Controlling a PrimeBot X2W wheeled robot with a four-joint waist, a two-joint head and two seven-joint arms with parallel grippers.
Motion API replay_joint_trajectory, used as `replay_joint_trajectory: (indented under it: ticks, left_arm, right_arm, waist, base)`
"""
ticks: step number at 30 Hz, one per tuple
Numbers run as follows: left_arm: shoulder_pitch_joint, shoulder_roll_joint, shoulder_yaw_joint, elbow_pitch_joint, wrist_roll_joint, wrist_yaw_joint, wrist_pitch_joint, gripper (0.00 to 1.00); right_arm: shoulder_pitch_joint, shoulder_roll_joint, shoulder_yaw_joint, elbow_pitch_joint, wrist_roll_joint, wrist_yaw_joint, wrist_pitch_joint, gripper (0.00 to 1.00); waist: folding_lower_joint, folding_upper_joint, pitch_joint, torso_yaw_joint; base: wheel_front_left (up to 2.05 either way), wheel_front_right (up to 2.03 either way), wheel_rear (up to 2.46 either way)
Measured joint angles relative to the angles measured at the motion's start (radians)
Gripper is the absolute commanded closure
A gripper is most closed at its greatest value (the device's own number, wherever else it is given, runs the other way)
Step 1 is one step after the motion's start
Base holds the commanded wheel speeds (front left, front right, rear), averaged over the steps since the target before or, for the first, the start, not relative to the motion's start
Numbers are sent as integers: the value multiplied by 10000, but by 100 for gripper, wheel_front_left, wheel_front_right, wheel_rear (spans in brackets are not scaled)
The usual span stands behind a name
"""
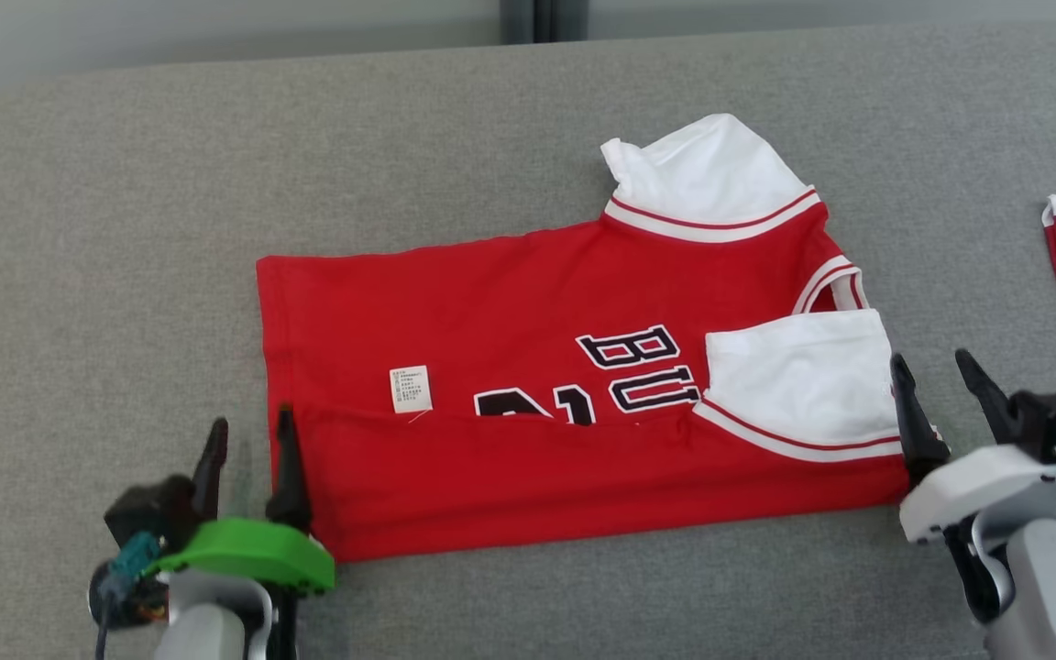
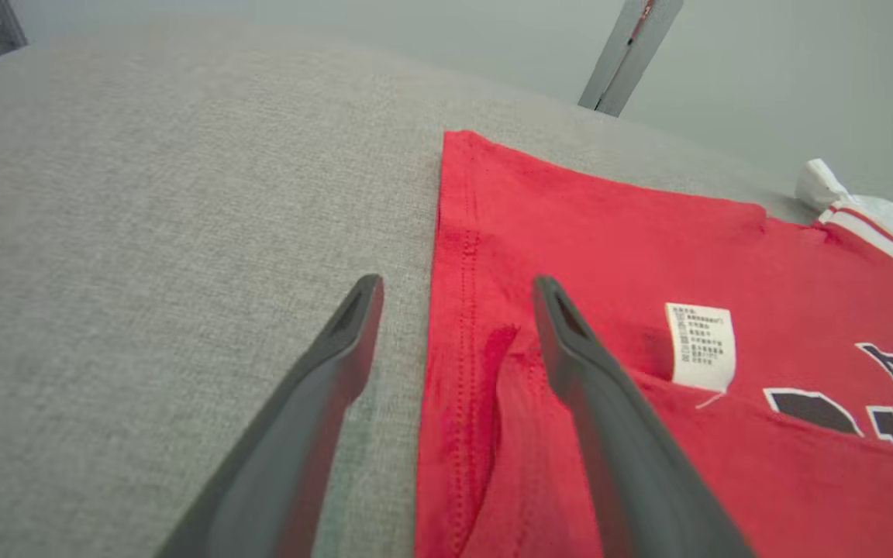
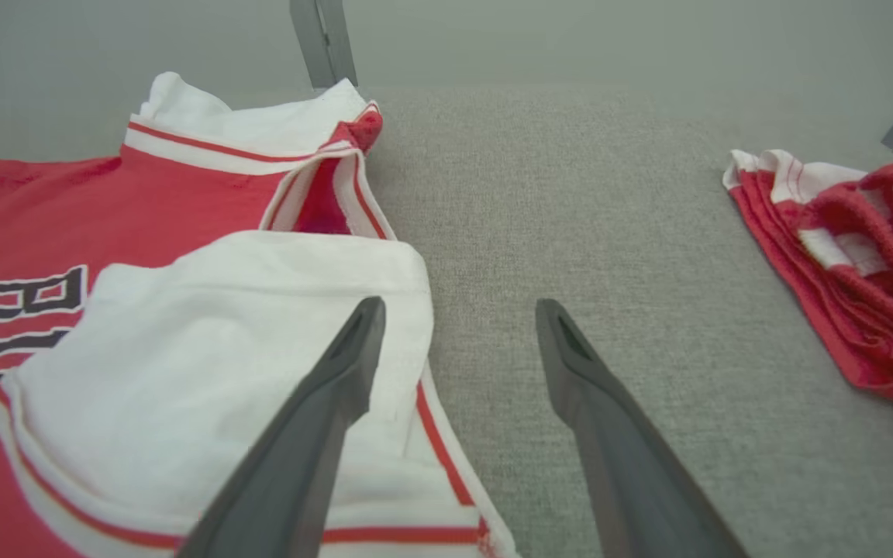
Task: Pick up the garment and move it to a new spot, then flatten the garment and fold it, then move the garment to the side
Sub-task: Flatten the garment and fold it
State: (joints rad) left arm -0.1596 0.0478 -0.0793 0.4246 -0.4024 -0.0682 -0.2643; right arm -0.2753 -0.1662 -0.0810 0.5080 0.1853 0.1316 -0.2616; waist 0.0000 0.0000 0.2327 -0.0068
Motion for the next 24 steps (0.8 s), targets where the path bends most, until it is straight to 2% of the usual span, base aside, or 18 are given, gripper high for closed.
replay_joint_trajectory:
  ticks: [4,9,18,19,20,21,22,24]
  left_arm:
    - [-1448,13,107,700,510,-163,2,0]
    - [-3343,313,194,2184,688,-380,2,0]
    - [-5426,872,-418,4265,920,-560,2,2]
    - [-5544,871,-477,4472,911,-562,2,21]
    - [-5660,853,-506,4621,880,-564,-10,52]
    - [-5773,857,-510,4709,859,-568,-13,90]
    - [-5922,853,-522,4798,849,-594,-15,100]
    - [-6072,788,-566,4834,855,-610,-17,100]
  right_arm:
    - [-1063,71,184,17,-382,0,2,0]
    - [-2550,2,433,255,-773,0,245,0]
    - [-4939,-399,999,1035,-1151,0,1200,0]
    - [-5192,-456,1141,1170,-1195,0,1346,0]
    - [-5446,-512,1227,1325,-1241,0,1515,0]
    - [-5626,-539,1269,1442,-1243,0,1580,0]
    - [-5830,-610,1352,1559,-1267,0,1666,0]
    - [-6168,-731,1499,1829,-1287,0,1875,0]
  waist:
    - [0,0,382,4]
    - [0,0,966,-21]
    - [0,0,1978,-69]
    - [0,0,2084,-60]
    - [0,0,2185,-44]
    - [0,0,2257,-26]
    - [0,0,2337,7]
    - [0,0,2440,115]
  base:
    - [0,0,0]
    - [0,0,0]
    - [0,0,0]
    - [0,0,0]
    - [0,0,0]
    - [0,0,0]
    - [0,0,0]
    - [0,0,0]
